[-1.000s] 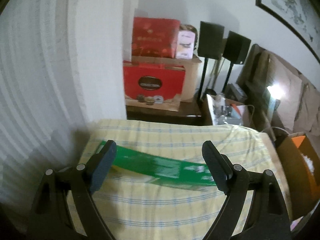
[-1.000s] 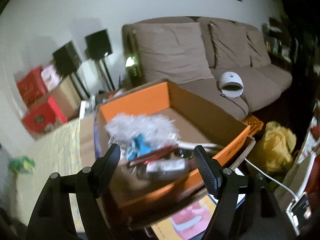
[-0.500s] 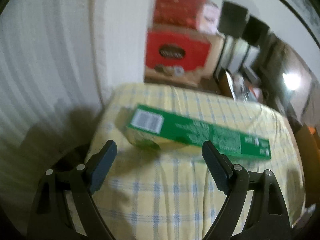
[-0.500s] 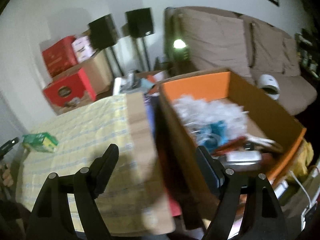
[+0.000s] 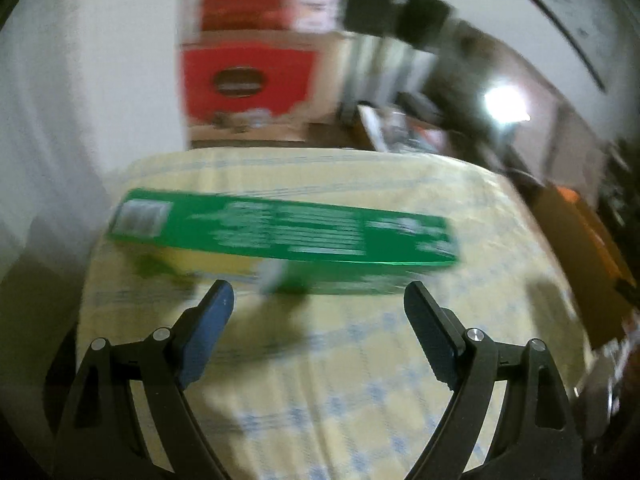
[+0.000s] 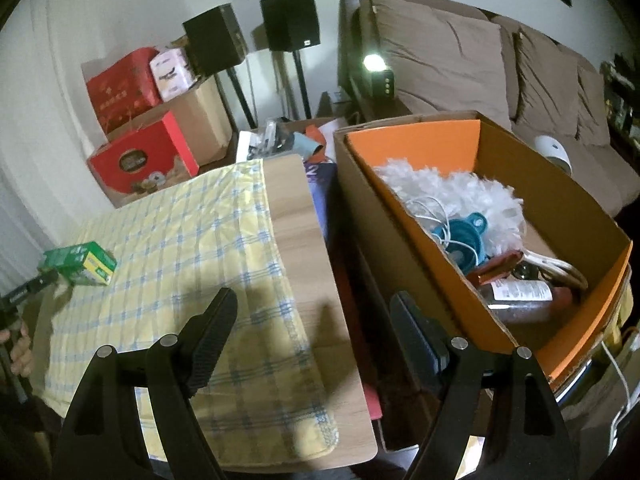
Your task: Organize objects
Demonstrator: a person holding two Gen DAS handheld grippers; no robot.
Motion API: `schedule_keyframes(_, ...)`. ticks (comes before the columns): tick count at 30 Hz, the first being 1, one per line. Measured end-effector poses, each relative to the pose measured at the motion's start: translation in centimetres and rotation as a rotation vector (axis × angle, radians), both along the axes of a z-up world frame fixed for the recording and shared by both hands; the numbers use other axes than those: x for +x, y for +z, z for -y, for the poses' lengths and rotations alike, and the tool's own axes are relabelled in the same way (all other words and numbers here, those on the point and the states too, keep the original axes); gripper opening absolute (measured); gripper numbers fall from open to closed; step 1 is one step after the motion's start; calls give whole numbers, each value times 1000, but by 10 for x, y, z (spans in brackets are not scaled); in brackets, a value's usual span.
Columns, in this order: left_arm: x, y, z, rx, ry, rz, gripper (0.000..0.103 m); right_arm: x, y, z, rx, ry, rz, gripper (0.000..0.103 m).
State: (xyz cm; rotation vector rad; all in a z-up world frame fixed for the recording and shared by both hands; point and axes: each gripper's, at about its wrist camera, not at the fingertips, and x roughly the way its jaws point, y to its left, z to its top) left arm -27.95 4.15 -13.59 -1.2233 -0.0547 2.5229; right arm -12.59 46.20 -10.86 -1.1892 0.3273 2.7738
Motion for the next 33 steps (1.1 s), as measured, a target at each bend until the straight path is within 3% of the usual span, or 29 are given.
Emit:
schedule_keyframes(3,5,18,9,-79,47,-98,86,0,-3,-3,-18,-5,2,80)
schedule_keyframes(5,0,22,25,-93,109,-104,86,-2,-5,-1,-26,3,5,80)
schedule_keyframes(11,-29,14,92,63,246,-63,86,-24,-14,52,-84,150,-2,80)
schedule_keyframes(15,-47,2,99,219,118,4,86,-49,-23,109,-140,316,-13,80)
schedule_keyframes(18,-45,0,83,194,39,-27,94,-71,-25,160,-84,445,-14,80)
schedule_keyframes(22,-41,2,61,170,-78,-42,94,-101,-33,217,-38,584,-6,81)
schedule_keyframes(26,-40,3,50,175,-116,-47,94,-129,-49,263,19,673,-9,81)
schedule_keyframes(33,-34,3,39,238,-216,-26,94,-141,-65,296,-9,753,-16,76)
